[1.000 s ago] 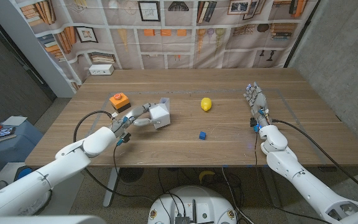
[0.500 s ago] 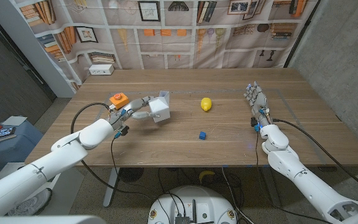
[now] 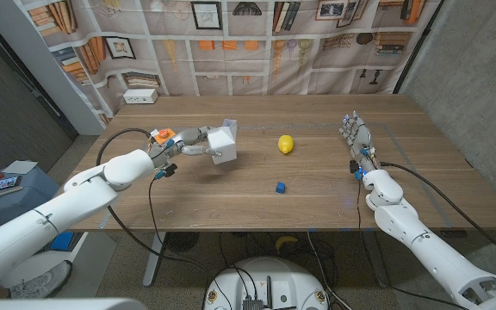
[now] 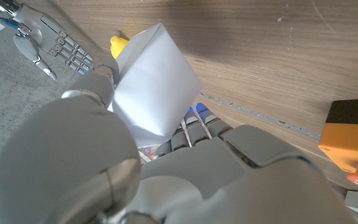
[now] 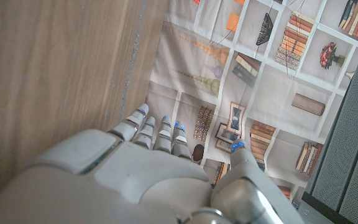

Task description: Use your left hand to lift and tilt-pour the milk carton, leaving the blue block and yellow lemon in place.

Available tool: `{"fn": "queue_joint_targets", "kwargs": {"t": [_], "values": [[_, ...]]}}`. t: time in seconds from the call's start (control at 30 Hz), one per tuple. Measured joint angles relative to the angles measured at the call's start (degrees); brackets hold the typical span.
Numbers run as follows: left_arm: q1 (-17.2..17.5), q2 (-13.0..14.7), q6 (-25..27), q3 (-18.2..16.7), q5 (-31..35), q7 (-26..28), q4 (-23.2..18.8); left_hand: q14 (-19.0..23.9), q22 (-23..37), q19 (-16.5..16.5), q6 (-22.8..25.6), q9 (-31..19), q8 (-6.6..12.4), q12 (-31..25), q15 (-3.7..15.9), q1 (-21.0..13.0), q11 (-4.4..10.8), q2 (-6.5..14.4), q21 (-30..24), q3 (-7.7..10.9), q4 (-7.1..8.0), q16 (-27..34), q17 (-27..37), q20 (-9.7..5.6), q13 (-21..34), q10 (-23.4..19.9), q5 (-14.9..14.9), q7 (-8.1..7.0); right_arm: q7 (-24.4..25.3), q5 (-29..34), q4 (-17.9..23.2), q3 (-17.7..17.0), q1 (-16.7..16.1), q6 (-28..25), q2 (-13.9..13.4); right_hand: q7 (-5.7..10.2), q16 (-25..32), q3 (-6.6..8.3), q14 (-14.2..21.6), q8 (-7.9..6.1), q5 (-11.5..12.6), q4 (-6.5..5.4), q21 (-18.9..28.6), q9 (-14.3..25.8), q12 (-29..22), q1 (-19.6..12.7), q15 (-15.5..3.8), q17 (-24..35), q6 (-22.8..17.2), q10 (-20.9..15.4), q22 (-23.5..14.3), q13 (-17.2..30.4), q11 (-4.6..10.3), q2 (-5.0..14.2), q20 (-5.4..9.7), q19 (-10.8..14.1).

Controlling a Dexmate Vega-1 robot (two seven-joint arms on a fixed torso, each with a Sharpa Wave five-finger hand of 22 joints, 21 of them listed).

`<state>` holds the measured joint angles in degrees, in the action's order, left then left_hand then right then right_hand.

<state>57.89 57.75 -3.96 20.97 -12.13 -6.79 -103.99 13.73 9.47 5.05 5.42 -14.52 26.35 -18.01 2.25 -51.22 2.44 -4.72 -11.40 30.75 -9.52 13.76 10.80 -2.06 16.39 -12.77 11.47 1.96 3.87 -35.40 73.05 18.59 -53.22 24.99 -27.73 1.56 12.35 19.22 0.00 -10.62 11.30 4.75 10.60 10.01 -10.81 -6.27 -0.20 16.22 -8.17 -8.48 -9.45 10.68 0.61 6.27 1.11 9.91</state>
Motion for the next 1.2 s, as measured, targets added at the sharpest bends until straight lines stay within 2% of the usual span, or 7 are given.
{"fn": "queue_joint_targets", "kwargs": {"t": [0.5, 0.67, 0.7, 0.97, 1.07, 1.13, 1.2], "values": [[-7.1, 5.1, 8.7, 1.4, -2.5, -8.9, -5.6, 0.0, 0.0, 0.0, -0.2, -0.2, 0.44, 0.0, 0.0, 0.2, 0.0, 0.7, 0.0, -0.41, 0.41, 0.0, 0.3, 0.0, 0.5, 0.0, 0.0, -0.21, -2.7, -0.6, -2.6, 0.1, 2.8, -0.9, -0.1, 0.0, 0.0, 0.0, 0.0, 0.0, 0.0, 0.0, 0.0, 0.0, 0.0, 0.0, 0.0, 0.0, 0.0, 0.0, 0.0, 0.0, 0.0, 0.0, -0.21, -0.2], [-7.7, 5.5, 11.5, 1.6, -2.1, -11.0, -6.2, 0.0, 0.0, 0.6, -0.2, -0.3, 0.44, 0.0, 0.0, 0.4, 0.0, 0.9, 0.0, -0.71, 0.23, 0.0, 0.3, 0.0, 0.7, 0.0, 0.5, -0.21, -2.9, -0.7, -3.5, 0.3, 3.5, -0.8, 0.1, -0.01, 0.0, 0.0, 0.0, 0.0, 0.0, 0.0, 0.0, 0.0, 0.0, 0.0, 0.0, 0.0, 0.0, 0.0, 0.0, 0.0, 0.0, 0.0, -0.21, -0.2], [-9.6, 6.7, 12.4, 2.3, -1.9, -11.8, -7.7, 0.0, 0.0, 0.6, -0.2, -0.3, 0.44, 0.0, 0.0, 0.4, 0.0, 0.9, 0.0, -0.7, 0.23, 0.0, 0.3, 0.0, 0.8, 0.0, 0.5, -0.21, -3.5, -0.8, -3.8, 0.3, 3.7, -0.5, 0.2, -0.01, 0.0, 0.0, 0.0, 0.0, 0.0, 0.0, 0.0, 0.0, 0.0, 0.0, 0.0, 0.0, 0.0, 0.0, 0.0, 0.0, 0.0, 0.0, -0.21, -0.2], [-14.5, 8.3, 17.7, 4.4, 0.0, -17.3, -9.5, 0.0, 0.0, 0.6, -1.0, -0.3, 0.66, 0.0, 0.0, 0.7, 0.0, 1.1, 0.0, -1.06, 0.24, 0.0, 0.3, 0.0, 1.0, 0.0, 0.5, 0.09, -4.5, -1.0, -5.8, 0.6, 4.7, 0.0, 0.7, -0.01, 0.0, 0.0, 0.0, 0.0, 0.0, 0.0, 0.0, 0.0, 0.0, 0.0, 0.0, 0.0, 0.0, 0.0, 0.0, 0.0, 0.0, 0.0, -0.2, -0.2], [-14.5, 8.3, 19.1, 4.4, 1.1, -19.1, -9.5, 0.0, 0.0, 0.6, -1.2, -0.3, 0.66, 0.0, 0.0, 1.0, 0.0, 1.4, 0.0, -1.36, 0.4, 0.0, 0.3, 0.0, 1.2, 0.0, 0.5, 0.18, -5.2, -1.2, -6.5, 0.6, 5.1, 0.3, 1.0, -0.01, 0.0, 0.0, 0.0, 0.0, 0.0, 0.0, 0.0, 0.0, 0.0, 0.0, 0.0, -0.2, 0.0, 0.0, 0.0, 0.0, 0.0, 0.0, -0.2, -0.2], [-18.0, 8.6, 20.8, 6.2, 2.6, -21.1, -10.8, 0.0, 0.0, 0.6, -1.2, -0.4, 0.78, 0.0, 0.0, 0.8, 0.0, 1.6, 0.0, -1.36, 0.4, 0.0, 0.3, 0.0, 1.3, 0.0, 0.5, 0.18, -5.4, -1.3, -6.9, 0.6, 5.2, 0.4, 1.1, -0.01, 0.0, 0.0, 0.0, 0.0, 0.0, 0.0, 0.0, 0.0, 0.0, 0.0, 0.0, -0.3, 0.0, 0.0, 0.0, 0.0, 0.0, 0.0, -0.2, -0.2], [-18.7, 8.6, 22.1, 6.6, 4.0, -22.7, -11.0, 0.0, 0.0, 0.8, -1.2, -0.5, 1.0, 0.0, 0.0, 0.7, 0.0, 1.8, 0.0, -1.52, 0.24, 0.0, 0.3, -0.13, 1.4, 0.0, 0.5, 0.18, -5.5, -1.3, -7.3, 0.7, 5.4, 0.5, 1.2, -0.01, 0.0, 0.0, 0.0, 0.0, 0.0, 0.0, 0.0, 0.0, 0.0, 0.0, 0.0, -0.3, 0.0, 0.0, 0.0, 0.0, 0.0, 0.0, -0.2, -0.2]]}}
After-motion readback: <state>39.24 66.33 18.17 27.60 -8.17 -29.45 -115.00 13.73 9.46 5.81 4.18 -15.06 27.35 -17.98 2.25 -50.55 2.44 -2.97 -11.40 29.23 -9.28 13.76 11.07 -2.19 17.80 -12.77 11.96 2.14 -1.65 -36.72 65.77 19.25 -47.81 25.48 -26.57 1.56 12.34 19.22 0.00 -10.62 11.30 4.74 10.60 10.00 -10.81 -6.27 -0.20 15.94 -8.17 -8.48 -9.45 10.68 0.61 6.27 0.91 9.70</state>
